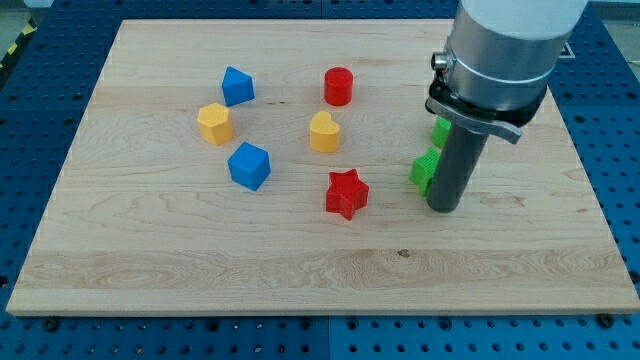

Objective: Move the green circle left and up a bit

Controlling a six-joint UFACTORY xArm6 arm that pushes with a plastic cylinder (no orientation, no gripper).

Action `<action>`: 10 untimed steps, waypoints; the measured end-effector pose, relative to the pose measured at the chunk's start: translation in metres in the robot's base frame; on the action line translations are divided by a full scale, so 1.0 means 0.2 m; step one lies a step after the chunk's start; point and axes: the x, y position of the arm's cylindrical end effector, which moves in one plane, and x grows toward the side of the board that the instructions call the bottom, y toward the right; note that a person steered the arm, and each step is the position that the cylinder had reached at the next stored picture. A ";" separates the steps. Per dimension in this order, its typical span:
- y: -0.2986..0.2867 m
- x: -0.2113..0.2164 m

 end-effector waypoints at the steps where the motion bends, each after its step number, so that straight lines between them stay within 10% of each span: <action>1: 0.21 0.20; 6: 0.38 -0.50; 10: 0.37 -0.48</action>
